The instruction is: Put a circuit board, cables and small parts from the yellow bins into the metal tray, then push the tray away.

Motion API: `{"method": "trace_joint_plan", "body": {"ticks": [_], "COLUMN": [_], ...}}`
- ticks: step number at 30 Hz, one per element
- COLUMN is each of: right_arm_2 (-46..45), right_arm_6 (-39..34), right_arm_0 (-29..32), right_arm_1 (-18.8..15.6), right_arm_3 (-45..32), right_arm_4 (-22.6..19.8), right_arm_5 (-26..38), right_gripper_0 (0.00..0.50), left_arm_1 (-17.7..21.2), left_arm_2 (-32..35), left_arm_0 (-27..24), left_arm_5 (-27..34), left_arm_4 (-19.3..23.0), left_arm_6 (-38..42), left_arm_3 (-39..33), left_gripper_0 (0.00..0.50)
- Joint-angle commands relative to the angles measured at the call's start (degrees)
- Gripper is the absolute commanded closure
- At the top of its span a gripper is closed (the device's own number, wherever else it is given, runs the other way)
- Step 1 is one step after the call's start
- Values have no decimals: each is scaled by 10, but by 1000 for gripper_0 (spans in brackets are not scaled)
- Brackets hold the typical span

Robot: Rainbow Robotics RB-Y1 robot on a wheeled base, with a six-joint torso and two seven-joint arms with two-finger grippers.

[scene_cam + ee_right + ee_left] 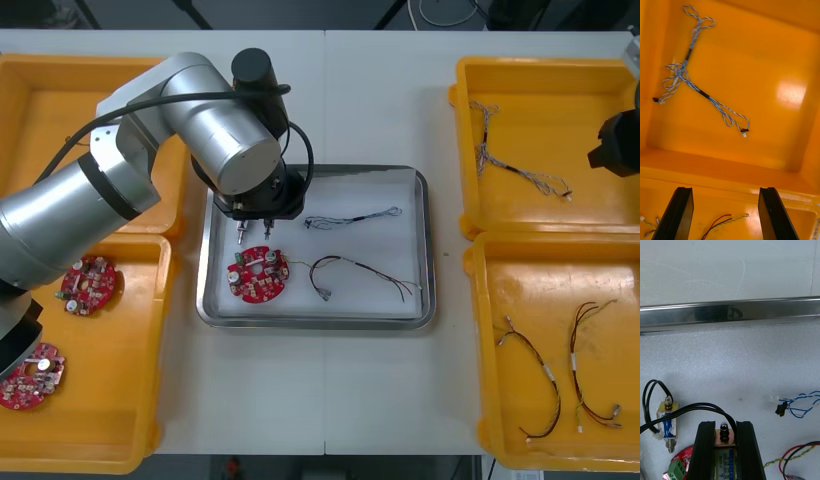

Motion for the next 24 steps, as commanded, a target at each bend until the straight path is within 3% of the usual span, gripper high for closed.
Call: {"method": "trace_joint_plan", "body": {"ticks": [1,8,9,11,12,13,21,24], "right_arm_2": [-49,-84,-89,-96,-97,-98,-110,-117], "right_arm_6": [-13,-24,-24,-25,-27,-28,-41,-48], "right_arm_0": [31,58,69,85,96,107,168,195], "right_arm_1": [-24,-26,-27,-27,-27,-27,-26,-22], "right_arm_3": [-4,-8,-13,-24,-33,-42,-90,-109], "right_arm_4": [-7,-14,-16,-19,-19,-21,-33,-38], "right_arm_5": [2,2,2,2,2,2,2,2], "right_gripper_0": [0,0,0,0,0,0,0,0], "left_arm_1": [-17,-22,-23,-23,-23,-22,-21,-18], "left_arm_2": [-23,-30,-30,-31,-31,-31,-28,-6], "left_arm_0": [-25,-25,-25,-25,-25,-25,-26,-25], "left_arm_5": [-34,-52,-53,-53,-53,-53,-46,-9], "left_arm_4": [-12,-20,-20,-20,-20,-21,-25,-25], "left_arm_6": [23,22,22,23,24,25,34,38], "left_arm_3": [20,37,37,37,37,36,25,-3], "left_gripper_0": [500,493,454,300,127,0,0,0]}}
